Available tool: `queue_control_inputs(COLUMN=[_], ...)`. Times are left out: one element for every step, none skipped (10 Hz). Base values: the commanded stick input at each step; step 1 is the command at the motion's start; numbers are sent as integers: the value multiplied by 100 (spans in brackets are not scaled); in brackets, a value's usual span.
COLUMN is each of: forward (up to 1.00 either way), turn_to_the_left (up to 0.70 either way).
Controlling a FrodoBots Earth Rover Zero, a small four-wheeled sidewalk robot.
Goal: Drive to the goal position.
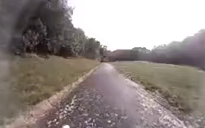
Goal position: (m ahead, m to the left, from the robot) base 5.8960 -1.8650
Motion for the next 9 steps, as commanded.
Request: queue_control_inputs(forward=[100, 100, 100, 100, 100, 100, 100, 100, 100], turn_to_the_left=[0, 0, 0, 0, 0, 0, -1, -2, -13])
